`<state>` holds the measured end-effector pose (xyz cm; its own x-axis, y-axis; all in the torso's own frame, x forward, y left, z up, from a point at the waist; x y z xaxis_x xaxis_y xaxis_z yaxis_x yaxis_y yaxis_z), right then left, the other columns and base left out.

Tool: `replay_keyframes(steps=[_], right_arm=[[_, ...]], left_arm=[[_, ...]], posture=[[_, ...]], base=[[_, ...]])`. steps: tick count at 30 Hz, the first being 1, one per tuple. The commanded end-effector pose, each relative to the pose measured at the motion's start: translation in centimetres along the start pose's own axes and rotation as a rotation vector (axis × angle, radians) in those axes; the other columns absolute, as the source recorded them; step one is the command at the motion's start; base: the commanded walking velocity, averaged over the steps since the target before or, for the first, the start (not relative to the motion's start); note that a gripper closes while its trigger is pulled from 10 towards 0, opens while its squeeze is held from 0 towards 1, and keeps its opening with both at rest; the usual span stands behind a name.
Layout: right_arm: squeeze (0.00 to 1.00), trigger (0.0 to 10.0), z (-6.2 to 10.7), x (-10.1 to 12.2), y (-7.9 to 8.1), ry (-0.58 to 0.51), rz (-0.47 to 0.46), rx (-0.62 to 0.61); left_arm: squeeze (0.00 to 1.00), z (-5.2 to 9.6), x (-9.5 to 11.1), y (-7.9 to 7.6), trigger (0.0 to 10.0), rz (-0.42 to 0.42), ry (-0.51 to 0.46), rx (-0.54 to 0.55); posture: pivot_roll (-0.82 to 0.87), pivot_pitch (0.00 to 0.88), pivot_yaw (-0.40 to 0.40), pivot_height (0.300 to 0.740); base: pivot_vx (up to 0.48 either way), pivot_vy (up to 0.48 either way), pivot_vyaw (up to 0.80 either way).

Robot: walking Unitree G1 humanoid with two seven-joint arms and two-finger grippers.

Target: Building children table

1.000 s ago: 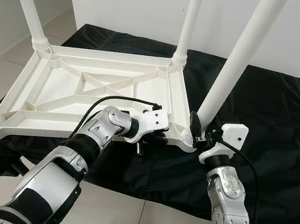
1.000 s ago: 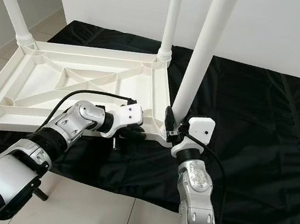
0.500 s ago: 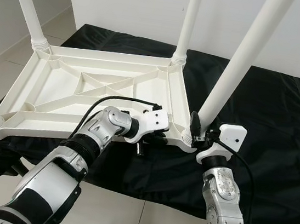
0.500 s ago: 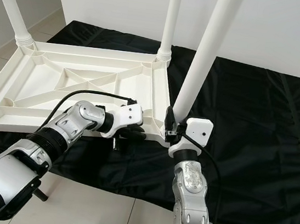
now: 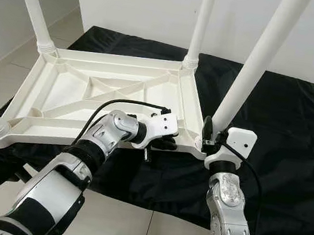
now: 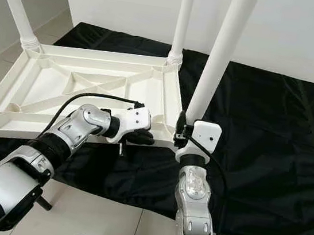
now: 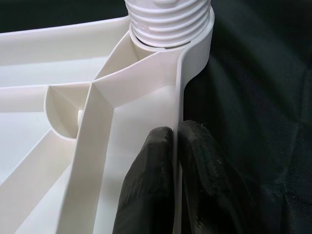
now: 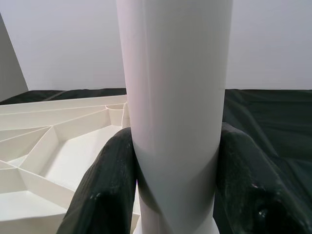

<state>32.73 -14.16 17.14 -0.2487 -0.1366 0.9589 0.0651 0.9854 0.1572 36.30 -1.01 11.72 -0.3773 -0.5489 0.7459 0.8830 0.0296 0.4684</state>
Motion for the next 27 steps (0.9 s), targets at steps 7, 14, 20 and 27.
replay_keyframes(steps=[7,14,20,27], right_arm=[[0.0,10.0,0.7,-3.0,-3.3,0.127,0.05,-0.174],[0.0,10.0,0.9,-3.2,-4.6,0.134,0.079,-0.263],[0.0,10.0,0.9,-3.5,-5.0,0.146,0.083,-0.295],[0.0,10.0,1.0,-3.6,-5.3,0.152,0.079,-0.32]], left_arm=[[0.0,0.5,0.1,0.9,10.0,-0.011,0.008,0.032],[0.0,0.6,0.1,0.9,10.0,-0.009,0.009,0.032],[0.0,0.7,0.1,0.9,10.0,-0.008,0.011,0.032],[0.0,0.8,0.0,1.0,10.0,-0.009,0.013,0.032]], posture=[[-0.06,0.025,-0.003,0.74],[-0.06,0.032,-0.001,0.74],[-0.06,0.038,0.002,0.74],[-0.06,0.038,0.003,0.74]], base=[[0.0,0.0,0.0],[0.0,0.0,0.0],[0.0,0.0,0.0],[0.0,0.0,0.0]])
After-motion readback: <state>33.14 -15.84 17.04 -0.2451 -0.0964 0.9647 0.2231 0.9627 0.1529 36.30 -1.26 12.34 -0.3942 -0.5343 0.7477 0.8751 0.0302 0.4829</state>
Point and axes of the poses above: a point about 5 cm out from each wrist's last joint towards the gripper, its own z axis pointing back from the gripper into the wrist, its own x axis along the axis of the wrist's last joint, y = z × x, the point moved 6 cm from there along -z, pointing out of the wrist towards the gripper, and after that the axes turned 9 degrees about -z, right-handed, at the moved point
